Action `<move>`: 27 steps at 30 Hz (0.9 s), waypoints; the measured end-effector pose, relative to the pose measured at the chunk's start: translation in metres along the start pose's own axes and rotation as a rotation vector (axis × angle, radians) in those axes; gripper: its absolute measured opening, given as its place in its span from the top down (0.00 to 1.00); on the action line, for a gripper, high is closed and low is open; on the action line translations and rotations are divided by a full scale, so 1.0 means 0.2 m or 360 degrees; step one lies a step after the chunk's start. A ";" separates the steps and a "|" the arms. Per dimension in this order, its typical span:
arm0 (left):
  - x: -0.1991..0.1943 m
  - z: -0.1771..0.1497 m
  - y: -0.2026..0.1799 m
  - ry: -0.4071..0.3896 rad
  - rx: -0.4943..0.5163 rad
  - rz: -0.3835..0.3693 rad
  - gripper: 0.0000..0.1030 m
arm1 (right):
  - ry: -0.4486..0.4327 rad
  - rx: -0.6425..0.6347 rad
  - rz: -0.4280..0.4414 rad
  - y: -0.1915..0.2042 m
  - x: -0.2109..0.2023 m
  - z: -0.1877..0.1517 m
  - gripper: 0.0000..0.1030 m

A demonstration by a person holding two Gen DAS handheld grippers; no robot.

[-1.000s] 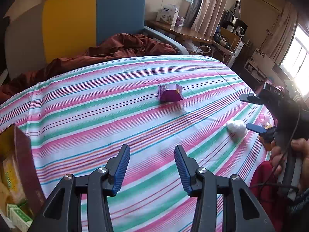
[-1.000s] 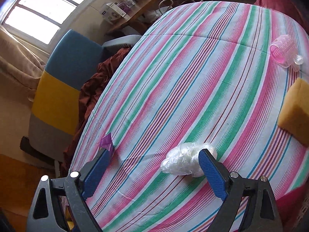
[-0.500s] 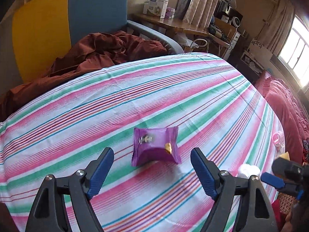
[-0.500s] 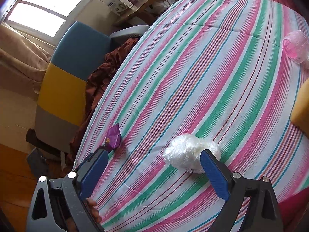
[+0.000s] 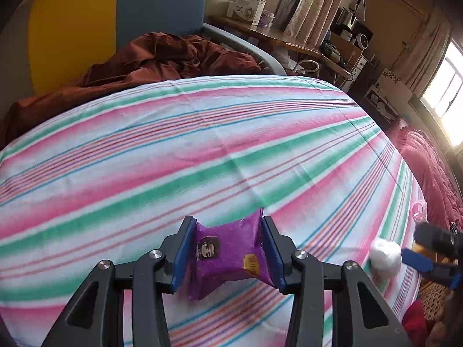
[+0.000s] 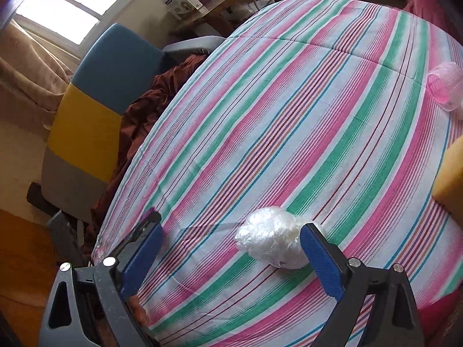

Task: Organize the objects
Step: 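Grasp the purple snack packet with the left tool, then grasp the clear plastic bag with the right tool while the left tool holds the packet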

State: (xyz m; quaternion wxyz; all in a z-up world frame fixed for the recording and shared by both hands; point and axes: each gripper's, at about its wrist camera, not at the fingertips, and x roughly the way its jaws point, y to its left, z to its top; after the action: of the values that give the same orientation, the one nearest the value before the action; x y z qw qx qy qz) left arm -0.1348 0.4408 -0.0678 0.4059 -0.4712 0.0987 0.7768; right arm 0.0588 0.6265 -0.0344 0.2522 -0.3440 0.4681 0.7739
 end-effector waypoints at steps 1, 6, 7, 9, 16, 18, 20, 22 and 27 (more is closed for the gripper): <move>-0.04 -0.05 0.00 -0.0003 0.0000 0.0010 0.55 | -0.0004 -0.0003 -0.0012 0.00 0.00 0.00 0.08; -0.25 -0.33 0.01 -0.0025 0.0001 0.0045 0.55 | 0.0000 0.0030 -0.0083 -0.03 0.02 0.01 0.08; -0.29 -0.38 0.01 -0.0030 0.0013 0.0051 0.55 | 0.0004 0.0043 -0.0092 -0.04 0.02 0.01 0.08; -0.37 -0.48 0.01 -0.0045 0.0026 0.0056 0.55 | 0.0026 0.0055 -0.0118 -0.05 0.04 0.01 0.08; -0.59 -0.78 0.02 -0.0090 0.0029 0.0040 0.56 | 0.0044 -0.0003 -0.0238 -0.05 0.06 0.01 0.15; -0.64 -0.85 0.02 -0.0108 0.0032 0.0032 0.55 | 0.0054 -0.0013 -0.0268 -0.05 0.08 0.01 0.16; -0.66 -0.89 0.02 -0.0129 0.0044 0.0035 0.55 | 0.0068 -0.0038 -0.0310 -0.04 0.09 0.01 0.19; -0.67 -0.90 0.03 -0.0143 0.0046 0.0032 0.55 | 0.0085 -0.0081 -0.0363 -0.04 0.11 0.01 0.30; -0.62 -0.91 0.03 -0.0173 0.0074 0.0031 0.49 | 0.0127 -0.0320 -0.0472 0.06 0.14 -0.03 0.64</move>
State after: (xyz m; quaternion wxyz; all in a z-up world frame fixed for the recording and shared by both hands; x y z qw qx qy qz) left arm 0.0078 0.2727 -0.0666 0.4139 -0.4178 0.0993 0.8027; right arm 0.0333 0.6178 -0.0510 0.3091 -0.4633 0.3420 0.7569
